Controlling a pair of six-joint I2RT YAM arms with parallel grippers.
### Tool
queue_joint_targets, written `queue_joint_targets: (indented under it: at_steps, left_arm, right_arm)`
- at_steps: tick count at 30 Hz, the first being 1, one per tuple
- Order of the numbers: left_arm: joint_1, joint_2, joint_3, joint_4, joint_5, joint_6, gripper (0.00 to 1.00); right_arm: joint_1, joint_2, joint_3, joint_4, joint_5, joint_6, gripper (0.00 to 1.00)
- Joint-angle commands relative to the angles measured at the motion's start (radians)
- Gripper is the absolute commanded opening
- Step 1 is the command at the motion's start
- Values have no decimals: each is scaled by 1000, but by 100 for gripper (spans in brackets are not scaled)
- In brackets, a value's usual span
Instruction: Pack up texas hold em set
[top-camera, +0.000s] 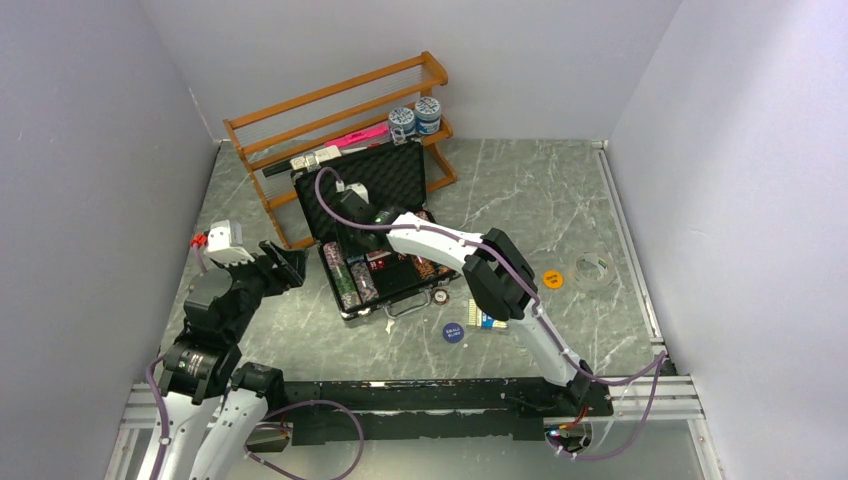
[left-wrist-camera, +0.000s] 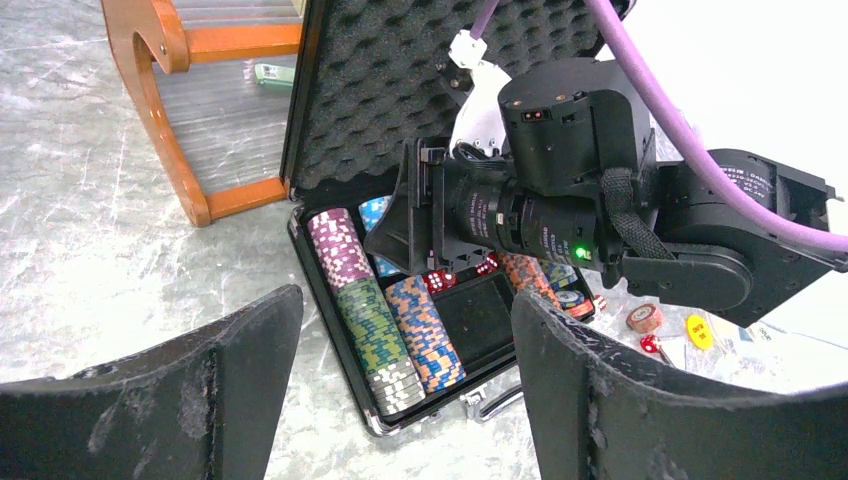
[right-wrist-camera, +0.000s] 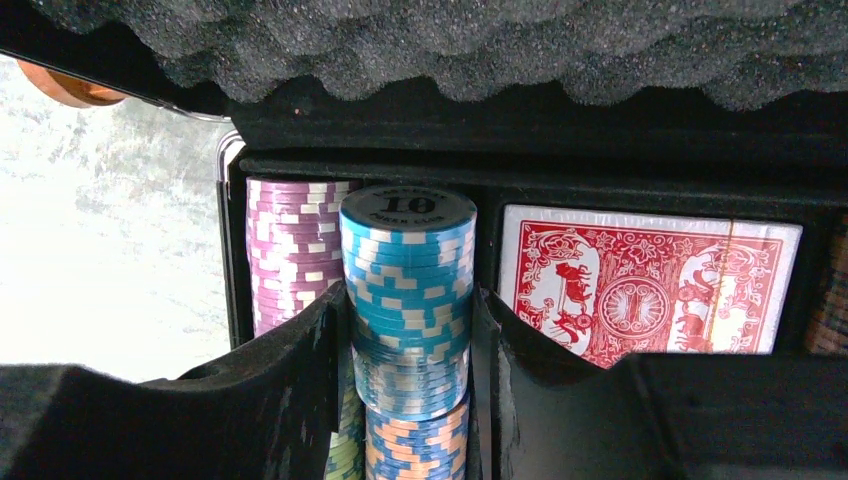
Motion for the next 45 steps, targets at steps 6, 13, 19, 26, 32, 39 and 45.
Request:
queue_joint_targets:
  at_steps: [6,13,19,26,32,39,45]
  left_arm:
    - [0,11,12,23,3,6,82]
    - [0,17,9,44,6,6,83]
    - [0,26,4,71,16,4,83]
    - [0,8,-71,197,84,-13,84]
    - [0,32,-114,277,128,-22,89]
    - [1,82,-141,337,155,-32,96]
    - [0,120,-144,362,170,-36,96]
  right_arm:
    - [1,-59,46,14,11,10,67]
    - [-3,-158,29,11,18,14,69]
    - [-11,-398,-212,114,30,20,69]
    - [-43,-667,-495,19,178,54,74]
    - [-57,-804,-680,-177,199,152,78]
    - [-181,-864,-879,-246,68,216,89]
    - [-242,-863,-927,-268,76,219,100]
